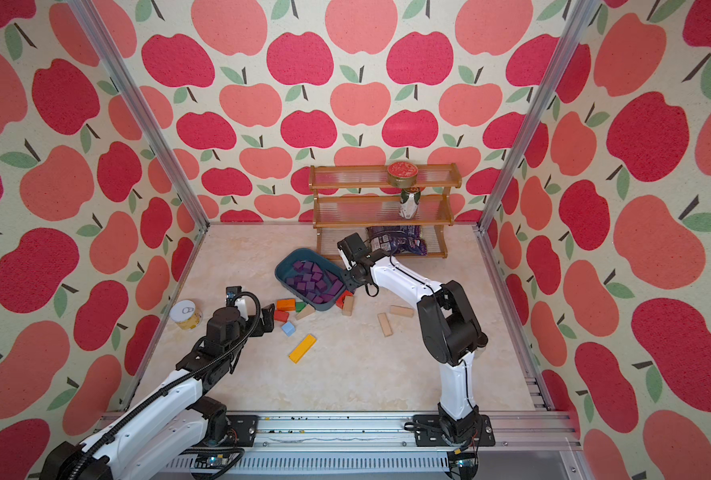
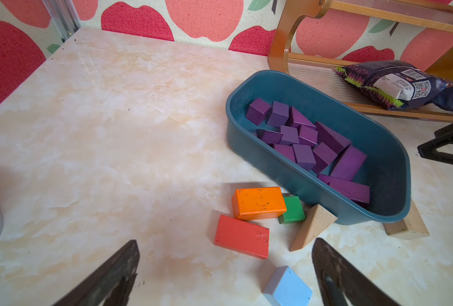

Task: Pick purple bricks into the storage bin
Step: Pick up the building block from the center of the board.

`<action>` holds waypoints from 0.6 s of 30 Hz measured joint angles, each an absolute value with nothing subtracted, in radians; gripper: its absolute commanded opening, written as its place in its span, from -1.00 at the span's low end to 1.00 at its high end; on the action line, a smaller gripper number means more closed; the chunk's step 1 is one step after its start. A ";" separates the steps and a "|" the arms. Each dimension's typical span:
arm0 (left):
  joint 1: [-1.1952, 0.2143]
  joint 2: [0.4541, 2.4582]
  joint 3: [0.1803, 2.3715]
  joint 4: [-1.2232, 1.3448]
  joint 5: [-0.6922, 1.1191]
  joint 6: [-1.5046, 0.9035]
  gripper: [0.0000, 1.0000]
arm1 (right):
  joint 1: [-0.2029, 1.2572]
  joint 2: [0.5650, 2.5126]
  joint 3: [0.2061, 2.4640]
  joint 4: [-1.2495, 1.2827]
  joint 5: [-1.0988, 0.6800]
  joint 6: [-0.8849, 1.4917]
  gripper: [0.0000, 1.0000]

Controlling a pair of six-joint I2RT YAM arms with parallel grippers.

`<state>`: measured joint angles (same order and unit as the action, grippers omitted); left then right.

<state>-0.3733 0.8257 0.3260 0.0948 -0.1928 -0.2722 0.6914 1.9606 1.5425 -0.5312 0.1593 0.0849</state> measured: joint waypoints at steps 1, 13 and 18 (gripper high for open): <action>-0.373 0.826 0.326 0.095 -0.193 -0.272 0.99 | 0.691 1.964 1.541 -0.524 0.160 0.084 0.04; -0.373 0.826 0.326 0.095 -0.193 -0.272 0.99 | 0.691 1.987 1.536 -0.498 0.206 0.099 -0.02; -0.373 0.826 0.326 0.094 -0.193 -0.272 0.99 | 0.686 1.992 1.531 -0.488 0.200 0.100 -0.04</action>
<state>-0.3725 0.8257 0.3260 0.0944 -0.1928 -0.2722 0.6857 1.9919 1.5311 -0.4885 0.2001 0.1001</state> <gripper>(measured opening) 0.994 0.484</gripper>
